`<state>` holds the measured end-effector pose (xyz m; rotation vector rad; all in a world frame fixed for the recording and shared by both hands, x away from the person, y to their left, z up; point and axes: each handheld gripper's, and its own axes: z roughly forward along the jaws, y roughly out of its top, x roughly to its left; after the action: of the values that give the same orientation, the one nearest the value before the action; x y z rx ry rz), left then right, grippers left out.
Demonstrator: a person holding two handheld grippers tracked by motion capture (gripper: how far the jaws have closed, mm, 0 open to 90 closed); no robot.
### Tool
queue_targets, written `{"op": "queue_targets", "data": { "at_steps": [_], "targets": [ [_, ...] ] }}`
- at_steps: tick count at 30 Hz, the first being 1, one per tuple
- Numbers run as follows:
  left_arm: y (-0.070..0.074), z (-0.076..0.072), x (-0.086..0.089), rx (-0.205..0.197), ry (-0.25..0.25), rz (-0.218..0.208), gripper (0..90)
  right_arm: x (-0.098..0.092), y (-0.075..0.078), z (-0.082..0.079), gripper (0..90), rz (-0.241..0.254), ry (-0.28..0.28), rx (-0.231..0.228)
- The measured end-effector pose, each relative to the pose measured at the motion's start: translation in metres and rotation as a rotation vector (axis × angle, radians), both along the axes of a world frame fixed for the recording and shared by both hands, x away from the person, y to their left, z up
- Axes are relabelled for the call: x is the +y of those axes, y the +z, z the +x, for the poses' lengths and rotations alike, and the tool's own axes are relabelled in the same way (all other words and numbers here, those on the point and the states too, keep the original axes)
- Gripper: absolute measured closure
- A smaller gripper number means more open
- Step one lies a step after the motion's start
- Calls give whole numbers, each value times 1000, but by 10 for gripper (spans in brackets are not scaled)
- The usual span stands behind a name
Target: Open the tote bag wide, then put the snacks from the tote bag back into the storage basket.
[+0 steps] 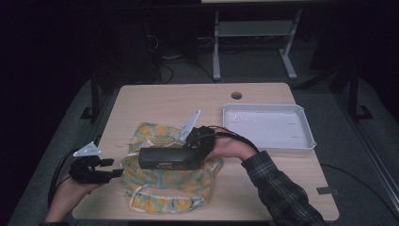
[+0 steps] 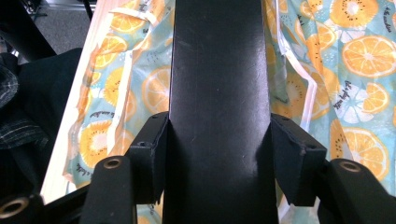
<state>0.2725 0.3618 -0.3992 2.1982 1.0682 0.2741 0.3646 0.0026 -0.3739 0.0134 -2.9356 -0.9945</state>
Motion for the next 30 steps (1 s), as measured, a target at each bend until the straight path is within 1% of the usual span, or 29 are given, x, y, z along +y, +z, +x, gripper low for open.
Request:
{"op": "queue_targets", "data": {
  "at_steps": [5,8,12,17,18,20,24,27,30],
  "targets": [
    [0,0,-1,-4,-8,2,357,-3,4,-2,419,9,-2,0],
    [1,1,-2,-12,-22,8,351,-6,8,-4,419,16,-1,-1],
    [2,2,-4,-22,-40,13,341,-12,14,-6,419,18,-13,-5],
    [-1,-3,-4,-23,-58,22,330,-22,22,-7,419,36,-34,-13],
    [-2,-5,-4,-16,-52,20,327,-25,23,-7,419,40,-40,-14],
    [-4,-7,-3,-18,-51,20,326,-30,25,-7,419,42,-50,-18],
    [-7,-10,-1,-10,-46,17,316,-41,30,-5,419,47,-81,-24],
    [-8,-12,1,-5,-47,23,310,-49,32,-4,419,48,-103,-24],
    [-11,-15,2,-1,-47,19,301,-57,34,-2,419,52,-121,-31]
  ]
}}
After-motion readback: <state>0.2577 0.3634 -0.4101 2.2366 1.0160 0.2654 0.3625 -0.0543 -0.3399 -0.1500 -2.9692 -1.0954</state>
